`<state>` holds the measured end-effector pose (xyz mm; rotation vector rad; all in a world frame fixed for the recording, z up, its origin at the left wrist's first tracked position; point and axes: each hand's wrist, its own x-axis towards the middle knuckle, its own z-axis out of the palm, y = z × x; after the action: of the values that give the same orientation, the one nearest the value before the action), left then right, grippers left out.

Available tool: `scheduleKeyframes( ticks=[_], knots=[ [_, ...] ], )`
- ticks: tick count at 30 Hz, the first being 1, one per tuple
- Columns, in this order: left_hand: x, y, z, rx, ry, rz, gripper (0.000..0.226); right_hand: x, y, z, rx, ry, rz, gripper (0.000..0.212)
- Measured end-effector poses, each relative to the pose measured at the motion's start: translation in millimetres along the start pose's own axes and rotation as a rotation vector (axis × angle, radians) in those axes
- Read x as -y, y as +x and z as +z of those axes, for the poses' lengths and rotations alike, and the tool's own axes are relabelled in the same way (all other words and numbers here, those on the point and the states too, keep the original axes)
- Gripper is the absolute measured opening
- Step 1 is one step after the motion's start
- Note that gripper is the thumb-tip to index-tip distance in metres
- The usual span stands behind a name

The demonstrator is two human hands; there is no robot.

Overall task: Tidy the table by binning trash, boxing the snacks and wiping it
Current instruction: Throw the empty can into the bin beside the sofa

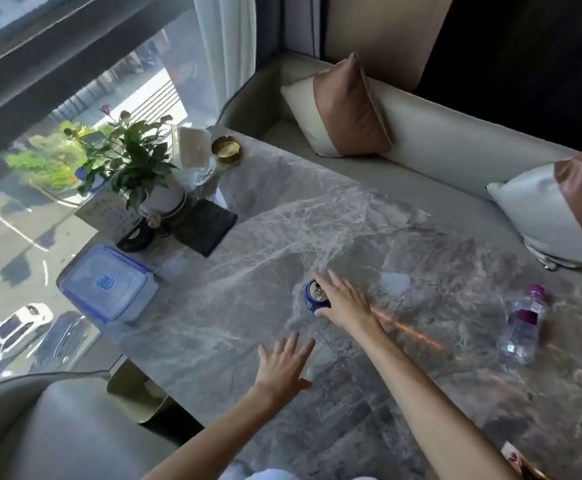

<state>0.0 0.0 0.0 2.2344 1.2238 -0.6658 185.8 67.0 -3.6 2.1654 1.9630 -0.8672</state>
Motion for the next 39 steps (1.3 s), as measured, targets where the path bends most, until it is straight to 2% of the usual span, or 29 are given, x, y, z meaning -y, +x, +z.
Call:
scheduleKeyframes(
  ticks=[4, 10, 15, 18, 24, 29, 33, 39],
  knots=[
    [2.5, 6.6, 17.0, 0.094, 0.009, -0.030, 0.098, 6.1, 10.6, 12.9, 0.093, -0.036, -0.024, 0.097],
    [11.1, 7.2, 38.2, 0.134, 0.010, -0.060, 0.093, 10.5, 4.2, 29.9, -0.015, 0.030, -0.024, 0.075],
    [22.9, -9.7, 53.1, 0.032, -0.101, -0.072, 0.079, 19.8, -26.6, 49.7, -0.074, 0.078, -0.009, 0.065],
    [47.8, -26.9, 58.2, -0.008, -0.240, -0.124, 0.081, 28.6, -45.5, 61.3, -0.050, 0.154, 0.022, 0.067],
    [129.3, -82.3, 48.7, -0.263, -0.551, -0.181, 0.077, 67.5, -85.8, 89.8, -0.109, 0.618, 0.168, 0.068],
    [223.6, -142.0, 47.9, -0.347, -0.680, -0.276, 0.070, 144.7, -101.6, 106.1, -0.058, 0.719, 0.158, 0.066],
    [302.3, -197.4, 62.0, -0.446, -0.698, -0.367, 0.059, 227.8, -94.4, 122.7, 0.051, 0.753, 0.095, 0.062],
    [402.9, -293.2, 93.5, -0.568, -0.767, -0.617, 0.053, 379.0, -60.9, 148.4, 0.282, 0.768, -0.129, 0.063]
  ],
)
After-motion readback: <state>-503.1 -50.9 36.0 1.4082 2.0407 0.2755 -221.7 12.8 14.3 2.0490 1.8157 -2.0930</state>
